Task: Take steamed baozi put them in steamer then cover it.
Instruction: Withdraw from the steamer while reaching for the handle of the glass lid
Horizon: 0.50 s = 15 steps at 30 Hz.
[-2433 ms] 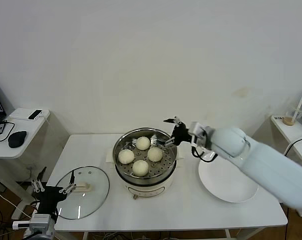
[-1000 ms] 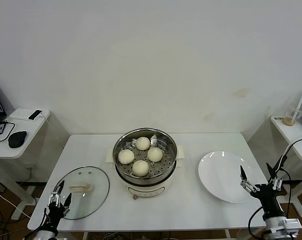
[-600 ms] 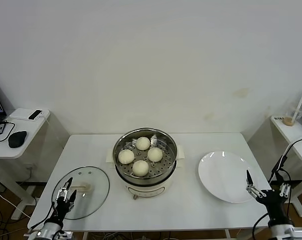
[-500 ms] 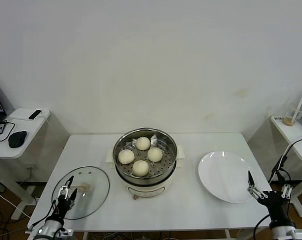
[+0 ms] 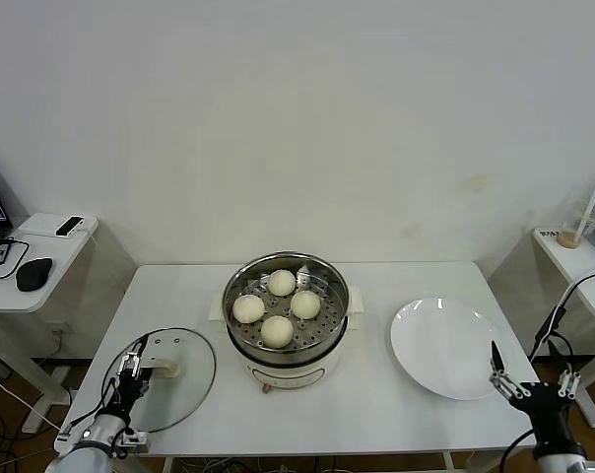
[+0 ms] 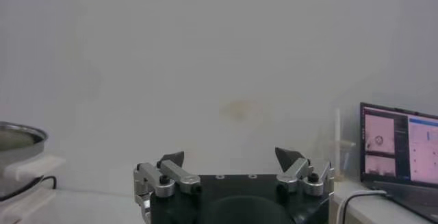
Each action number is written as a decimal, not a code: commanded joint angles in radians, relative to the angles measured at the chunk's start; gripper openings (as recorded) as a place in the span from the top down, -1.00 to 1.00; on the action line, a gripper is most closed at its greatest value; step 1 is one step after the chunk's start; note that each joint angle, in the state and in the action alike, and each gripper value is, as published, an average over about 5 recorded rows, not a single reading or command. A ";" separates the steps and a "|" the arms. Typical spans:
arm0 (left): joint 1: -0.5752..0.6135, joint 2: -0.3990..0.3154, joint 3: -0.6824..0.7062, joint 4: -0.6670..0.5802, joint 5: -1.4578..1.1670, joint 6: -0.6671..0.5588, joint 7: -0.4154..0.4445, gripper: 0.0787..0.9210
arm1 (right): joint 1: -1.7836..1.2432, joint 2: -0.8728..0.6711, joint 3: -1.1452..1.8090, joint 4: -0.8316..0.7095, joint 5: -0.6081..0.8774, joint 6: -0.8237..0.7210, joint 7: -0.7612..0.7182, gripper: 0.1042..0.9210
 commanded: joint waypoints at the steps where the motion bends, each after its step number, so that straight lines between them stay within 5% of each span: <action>1: -0.047 0.003 0.013 0.067 -0.022 -0.002 -0.019 -0.75 | -0.007 0.005 -0.006 0.002 -0.004 -0.001 -0.004 -0.76; 15: -0.056 -0.021 0.020 0.082 -0.041 -0.007 -0.050 0.13 | -0.002 -0.004 -0.025 -0.004 -0.004 -0.007 -0.014 -0.76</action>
